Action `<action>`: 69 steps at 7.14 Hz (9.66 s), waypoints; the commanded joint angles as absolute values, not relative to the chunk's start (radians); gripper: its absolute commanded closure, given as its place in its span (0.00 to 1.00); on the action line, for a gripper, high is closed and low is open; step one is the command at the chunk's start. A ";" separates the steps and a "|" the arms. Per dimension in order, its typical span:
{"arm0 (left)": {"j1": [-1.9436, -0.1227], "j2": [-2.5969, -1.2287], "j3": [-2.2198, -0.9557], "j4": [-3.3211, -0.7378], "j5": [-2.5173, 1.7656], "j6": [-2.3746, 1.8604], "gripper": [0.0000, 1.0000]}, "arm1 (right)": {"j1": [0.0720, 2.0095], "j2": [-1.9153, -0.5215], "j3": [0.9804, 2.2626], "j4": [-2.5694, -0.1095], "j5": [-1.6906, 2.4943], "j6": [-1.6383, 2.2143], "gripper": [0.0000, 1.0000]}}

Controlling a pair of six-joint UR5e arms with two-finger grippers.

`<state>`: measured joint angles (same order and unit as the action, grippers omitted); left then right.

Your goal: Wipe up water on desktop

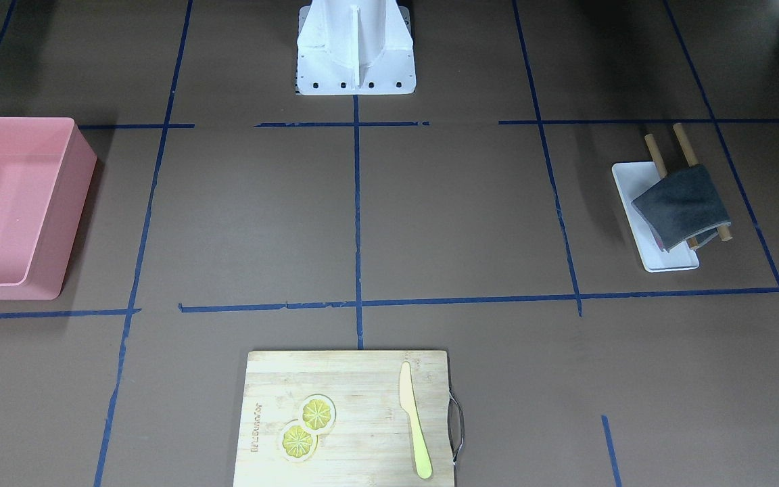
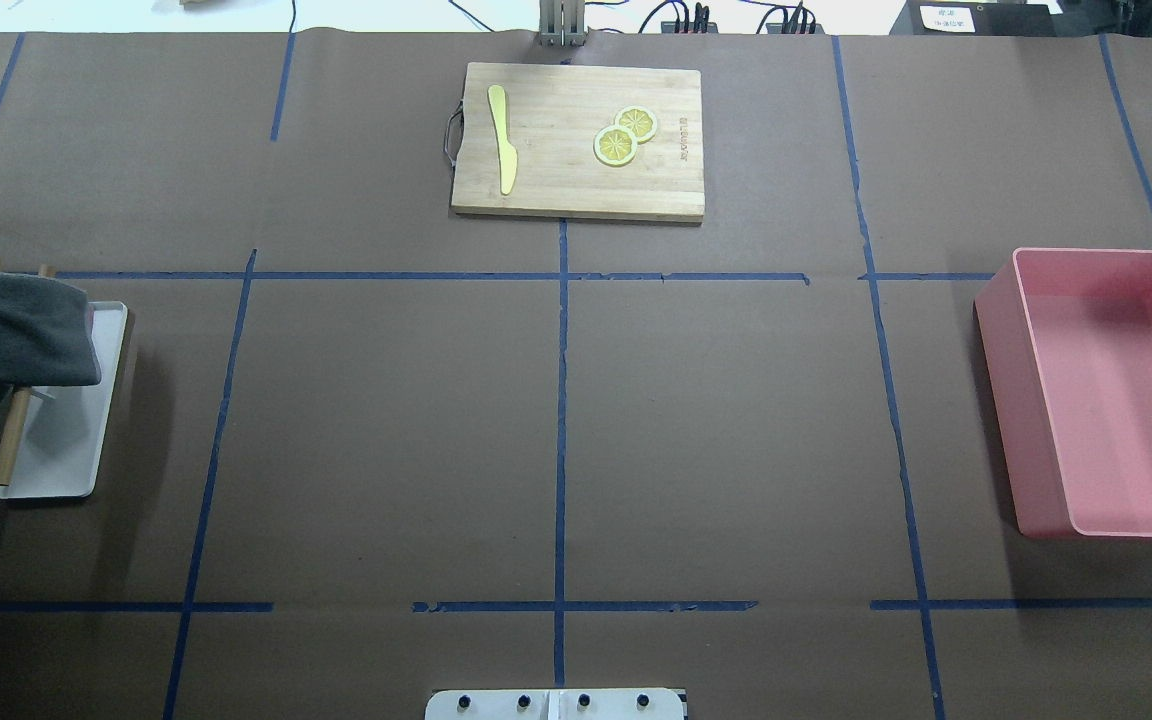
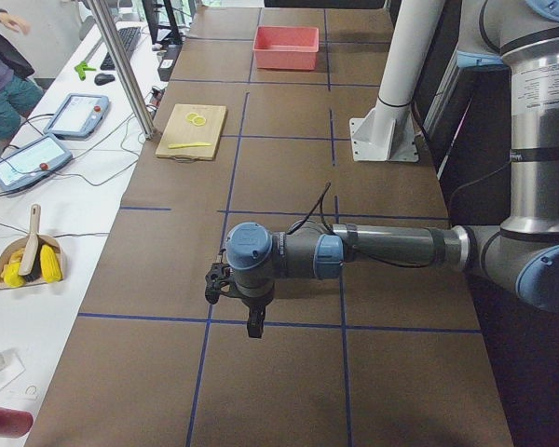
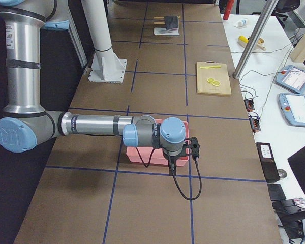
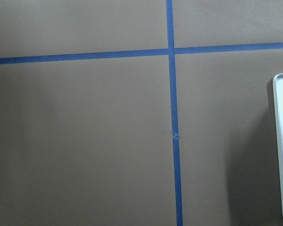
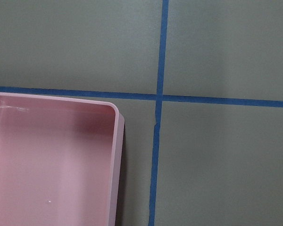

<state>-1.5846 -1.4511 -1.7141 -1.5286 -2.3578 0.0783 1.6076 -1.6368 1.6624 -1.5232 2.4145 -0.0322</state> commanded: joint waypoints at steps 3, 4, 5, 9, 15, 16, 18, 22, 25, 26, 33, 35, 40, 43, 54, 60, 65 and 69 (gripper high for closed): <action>-1.585 -1.451 -1.717 -1.526 -2.359 0.077 0.00 | 1.608 -1.640 1.666 -1.522 2.411 -0.034 0.00; -1.585 -1.451 -1.717 -1.525 -2.359 0.077 0.00 | 1.608 -1.638 1.667 -1.522 2.411 -0.032 0.00; -1.585 -1.450 -1.723 -1.531 -2.361 0.077 0.00 | 1.608 -1.635 1.670 -1.523 2.411 -0.032 0.00; -1.575 -1.450 -1.833 -1.526 -2.379 -0.047 0.00 | 1.608 -1.635 1.674 -1.523 2.404 -0.032 0.00; -1.427 -1.480 -1.850 -1.595 -2.446 -0.269 0.00 | 1.608 -1.634 1.675 -1.523 2.405 -0.032 0.00; -1.395 -1.479 -1.833 -1.683 -2.466 -0.363 0.00 | 1.608 -1.634 1.675 -1.523 2.408 -0.032 0.00; -1.329 -1.477 -1.830 -1.817 -2.468 -0.541 0.00 | 1.608 -1.634 1.686 -1.525 2.407 -0.032 0.00; -1.229 -1.480 -1.758 -2.029 -2.465 -0.699 0.00 | 1.608 -1.632 1.689 -1.525 2.405 -0.032 0.00; -1.192 -1.503 -1.721 -2.031 -2.467 -0.699 0.03 | 1.608 -1.632 1.689 -1.525 2.405 -0.032 0.00; -1.186 -1.503 -1.718 -2.031 -2.467 -0.699 0.09 | 1.608 -1.632 1.689 -1.525 2.405 -0.032 0.00; -1.190 -1.493 -1.724 -2.026 -2.537 -0.698 0.81 | 1.608 -1.632 1.697 -1.526 2.404 -0.032 0.00; -1.192 -1.488 -1.730 -2.022 -2.542 -0.698 0.87 | 1.608 -1.632 1.697 -1.526 2.404 -0.032 0.00; -1.193 -1.489 -1.723 -2.020 -2.539 -0.699 0.77 | 1.608 -1.632 1.697 -1.526 2.405 -0.032 0.00; -1.193 -1.493 -1.717 -2.020 -2.534 -0.698 0.67 | 1.608 -1.632 1.697 -1.526 2.404 -0.032 0.00; -1.227 -1.497 -1.712 -2.019 -2.530 -0.699 0.61 | 1.608 -1.632 1.697 -1.526 2.405 -0.032 0.00; -1.224 -1.500 -1.710 -2.020 -2.530 -0.701 0.63 | 1.608 -1.632 1.697 -1.526 2.405 -0.032 0.00; -1.224 -1.496 -1.712 -2.020 -2.533 -0.700 0.96 | 1.608 -1.634 1.697 -1.526 2.407 -0.032 0.00; -1.281 -1.497 -1.736 -2.011 -2.546 -0.696 1.00 | 1.608 -1.629 1.712 -1.526 2.410 -0.032 0.00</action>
<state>-1.2593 -1.4966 -1.7286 -2.0133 -2.5416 -0.6968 1.6079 -1.6309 1.7015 -1.5265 2.4092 -0.0322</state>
